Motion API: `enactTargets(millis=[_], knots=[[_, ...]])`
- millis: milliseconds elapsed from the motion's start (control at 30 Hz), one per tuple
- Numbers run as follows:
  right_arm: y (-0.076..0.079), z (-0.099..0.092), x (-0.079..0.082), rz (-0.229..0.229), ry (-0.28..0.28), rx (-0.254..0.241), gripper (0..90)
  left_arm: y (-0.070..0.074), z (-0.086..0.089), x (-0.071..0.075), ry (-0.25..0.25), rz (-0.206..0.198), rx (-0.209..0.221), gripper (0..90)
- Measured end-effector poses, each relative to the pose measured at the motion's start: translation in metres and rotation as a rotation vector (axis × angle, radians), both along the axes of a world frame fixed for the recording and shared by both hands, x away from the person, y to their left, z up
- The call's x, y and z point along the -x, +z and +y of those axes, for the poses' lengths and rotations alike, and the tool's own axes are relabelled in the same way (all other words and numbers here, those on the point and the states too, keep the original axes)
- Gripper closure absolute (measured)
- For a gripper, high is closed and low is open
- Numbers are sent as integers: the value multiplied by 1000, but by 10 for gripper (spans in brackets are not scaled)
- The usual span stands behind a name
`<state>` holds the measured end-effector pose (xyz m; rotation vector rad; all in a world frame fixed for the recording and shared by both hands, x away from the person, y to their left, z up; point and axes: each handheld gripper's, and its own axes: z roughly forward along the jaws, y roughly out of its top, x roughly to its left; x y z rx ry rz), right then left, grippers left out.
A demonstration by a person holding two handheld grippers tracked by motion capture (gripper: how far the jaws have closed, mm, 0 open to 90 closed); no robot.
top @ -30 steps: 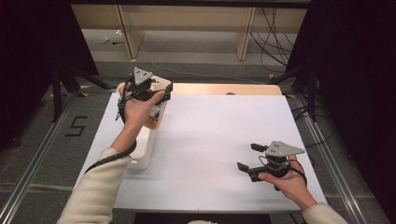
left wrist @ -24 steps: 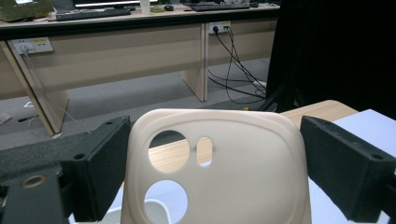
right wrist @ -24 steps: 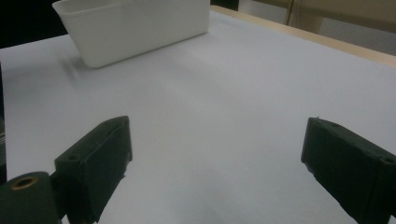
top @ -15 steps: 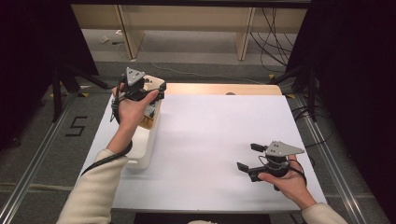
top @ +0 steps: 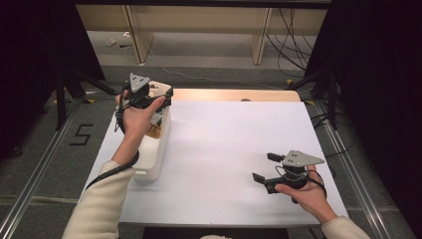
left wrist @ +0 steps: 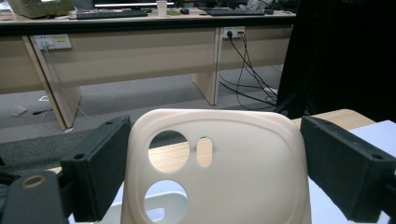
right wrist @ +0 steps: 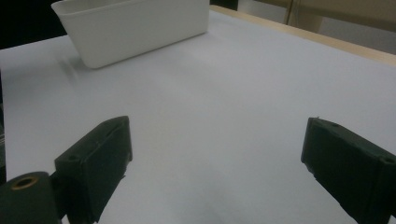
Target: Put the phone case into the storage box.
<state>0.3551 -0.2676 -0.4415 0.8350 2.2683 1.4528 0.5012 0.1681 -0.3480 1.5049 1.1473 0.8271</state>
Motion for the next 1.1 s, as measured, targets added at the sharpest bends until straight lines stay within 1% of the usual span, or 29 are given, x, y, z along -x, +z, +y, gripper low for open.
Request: enactTargets(millis=[500,700,1100], knots=[[0,-1,0,0,-1,-4,96,-3,9,-3,32,6,-8,112],[0,-1,-1,0,-2,-5,96,-3,13,-4,46,2,4,112],[0,-2,-1,-1,-2,-3,96,-7,15,-8,61,8,3,111]])
